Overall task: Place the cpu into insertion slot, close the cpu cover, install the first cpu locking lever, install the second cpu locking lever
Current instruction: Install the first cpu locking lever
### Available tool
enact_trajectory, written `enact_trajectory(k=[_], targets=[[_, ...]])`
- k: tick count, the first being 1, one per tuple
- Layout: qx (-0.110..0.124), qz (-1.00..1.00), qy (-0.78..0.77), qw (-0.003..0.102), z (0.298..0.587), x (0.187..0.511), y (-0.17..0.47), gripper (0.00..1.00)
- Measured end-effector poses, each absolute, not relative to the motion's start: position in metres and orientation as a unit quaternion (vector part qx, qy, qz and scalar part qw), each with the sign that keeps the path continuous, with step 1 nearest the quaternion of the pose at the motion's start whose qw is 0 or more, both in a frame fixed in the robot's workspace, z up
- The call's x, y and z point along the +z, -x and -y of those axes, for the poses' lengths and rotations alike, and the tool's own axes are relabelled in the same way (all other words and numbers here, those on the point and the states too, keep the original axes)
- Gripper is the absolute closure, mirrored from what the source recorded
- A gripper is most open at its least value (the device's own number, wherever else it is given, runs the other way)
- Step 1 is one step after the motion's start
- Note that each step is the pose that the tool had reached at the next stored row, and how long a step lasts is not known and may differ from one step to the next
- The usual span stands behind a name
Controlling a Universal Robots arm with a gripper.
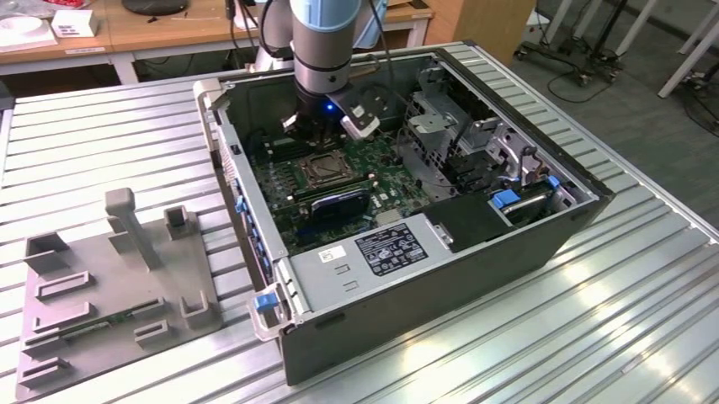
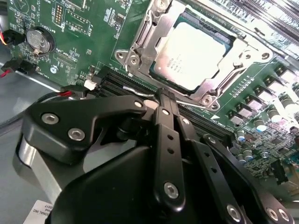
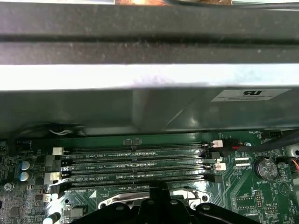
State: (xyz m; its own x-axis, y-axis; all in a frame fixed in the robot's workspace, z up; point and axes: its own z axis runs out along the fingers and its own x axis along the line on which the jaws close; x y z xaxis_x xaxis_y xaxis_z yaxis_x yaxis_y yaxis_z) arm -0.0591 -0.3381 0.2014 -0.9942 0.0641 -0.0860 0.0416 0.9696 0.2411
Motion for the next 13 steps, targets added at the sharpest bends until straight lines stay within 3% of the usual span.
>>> enact_trajectory(k=[13], targets=[[0.120, -0.991, -0.027, 0.047, 0.3284, 0.2014, 0.0591, 0.89]])
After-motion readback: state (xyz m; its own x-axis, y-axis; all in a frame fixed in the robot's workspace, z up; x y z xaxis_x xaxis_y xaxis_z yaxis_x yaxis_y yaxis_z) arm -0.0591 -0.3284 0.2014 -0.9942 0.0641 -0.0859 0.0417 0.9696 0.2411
